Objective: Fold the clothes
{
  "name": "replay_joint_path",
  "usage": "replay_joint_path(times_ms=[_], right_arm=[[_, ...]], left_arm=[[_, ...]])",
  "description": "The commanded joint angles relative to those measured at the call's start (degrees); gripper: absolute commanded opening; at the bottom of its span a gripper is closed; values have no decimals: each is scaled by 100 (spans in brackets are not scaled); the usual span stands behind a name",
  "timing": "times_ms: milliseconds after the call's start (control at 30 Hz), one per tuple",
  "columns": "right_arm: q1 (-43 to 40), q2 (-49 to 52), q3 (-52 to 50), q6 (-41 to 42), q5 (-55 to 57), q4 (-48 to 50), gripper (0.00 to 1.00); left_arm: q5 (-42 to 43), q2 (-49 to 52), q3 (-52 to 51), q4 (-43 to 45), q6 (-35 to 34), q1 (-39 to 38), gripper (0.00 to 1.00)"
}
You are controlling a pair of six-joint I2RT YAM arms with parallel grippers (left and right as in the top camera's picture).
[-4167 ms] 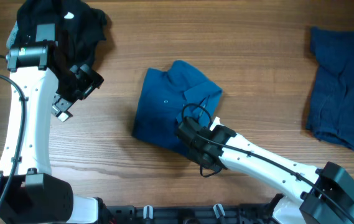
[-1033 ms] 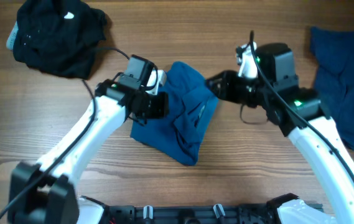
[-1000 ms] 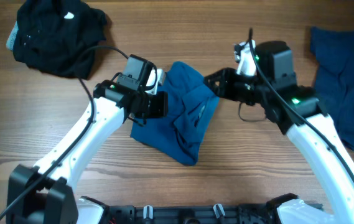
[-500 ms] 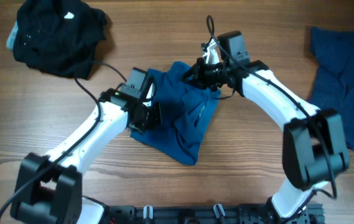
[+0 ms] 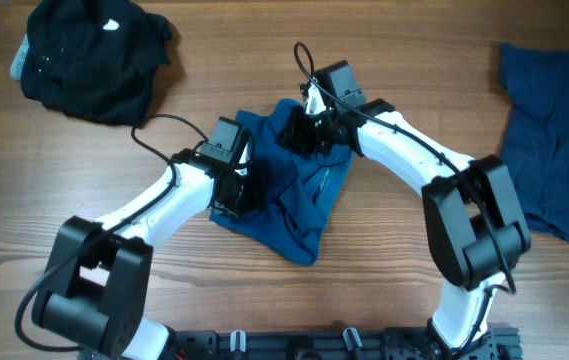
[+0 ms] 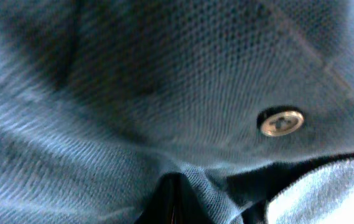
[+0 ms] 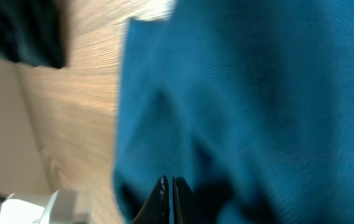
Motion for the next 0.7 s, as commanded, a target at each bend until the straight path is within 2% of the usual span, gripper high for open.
replay_joint_path(times_ms=[0,433,667], right_arm=[[-9,330,125,-61,461,-2,5],[-555,498,125,-85,1200,149,4],[-756,498,125,-201,1200,319,4]], left_arm=[[203,326,-44,-39,-120,13,4],[203,332,-116,-308,-118,-35,4],[201,332,-544,-234,-116,-57,4]])
